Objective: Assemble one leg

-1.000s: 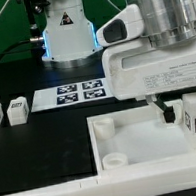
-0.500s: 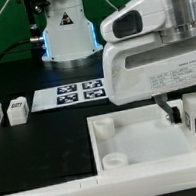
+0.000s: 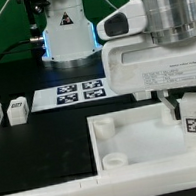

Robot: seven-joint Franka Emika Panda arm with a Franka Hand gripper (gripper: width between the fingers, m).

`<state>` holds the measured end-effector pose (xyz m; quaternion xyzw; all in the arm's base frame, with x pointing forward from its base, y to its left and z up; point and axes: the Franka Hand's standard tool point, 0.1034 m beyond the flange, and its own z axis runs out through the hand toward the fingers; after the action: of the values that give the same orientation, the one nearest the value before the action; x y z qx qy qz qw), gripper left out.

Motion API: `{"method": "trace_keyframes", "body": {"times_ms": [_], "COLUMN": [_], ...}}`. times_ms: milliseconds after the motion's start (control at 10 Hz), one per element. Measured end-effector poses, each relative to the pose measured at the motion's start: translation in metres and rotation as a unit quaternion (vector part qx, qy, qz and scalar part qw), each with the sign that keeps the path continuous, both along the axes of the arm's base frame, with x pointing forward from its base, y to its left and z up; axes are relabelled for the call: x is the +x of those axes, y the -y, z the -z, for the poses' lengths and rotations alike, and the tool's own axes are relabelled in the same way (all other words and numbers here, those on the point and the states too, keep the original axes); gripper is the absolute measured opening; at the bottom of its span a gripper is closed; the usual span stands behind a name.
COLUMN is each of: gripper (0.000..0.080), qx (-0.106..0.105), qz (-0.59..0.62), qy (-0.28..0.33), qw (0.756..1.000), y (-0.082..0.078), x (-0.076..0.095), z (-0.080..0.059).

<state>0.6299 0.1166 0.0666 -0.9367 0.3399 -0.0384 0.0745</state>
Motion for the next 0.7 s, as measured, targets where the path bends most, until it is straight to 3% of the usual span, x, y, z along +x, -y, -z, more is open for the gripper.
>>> {"method": "trace_keyframes", "body": {"times_ms": [100,300,600,700], "gripper": [0.0293,0.0293,0.0293,0.0293], "qx": [0.010,0.031,0.081,0.088], "qz": [0.087,0.258,0.478,0.512], "qy": [-0.008,-0.034,-0.071,-0.077], "qw": [0.996,0.965,0.872,0.851], "y": [0.0000,-0.0022,-0.0046,-0.0045], "x": [0.0004,-0.0019,-0.0037,-0.0036], "z": [0.0005,0.0008,0.0018,0.0019]}}
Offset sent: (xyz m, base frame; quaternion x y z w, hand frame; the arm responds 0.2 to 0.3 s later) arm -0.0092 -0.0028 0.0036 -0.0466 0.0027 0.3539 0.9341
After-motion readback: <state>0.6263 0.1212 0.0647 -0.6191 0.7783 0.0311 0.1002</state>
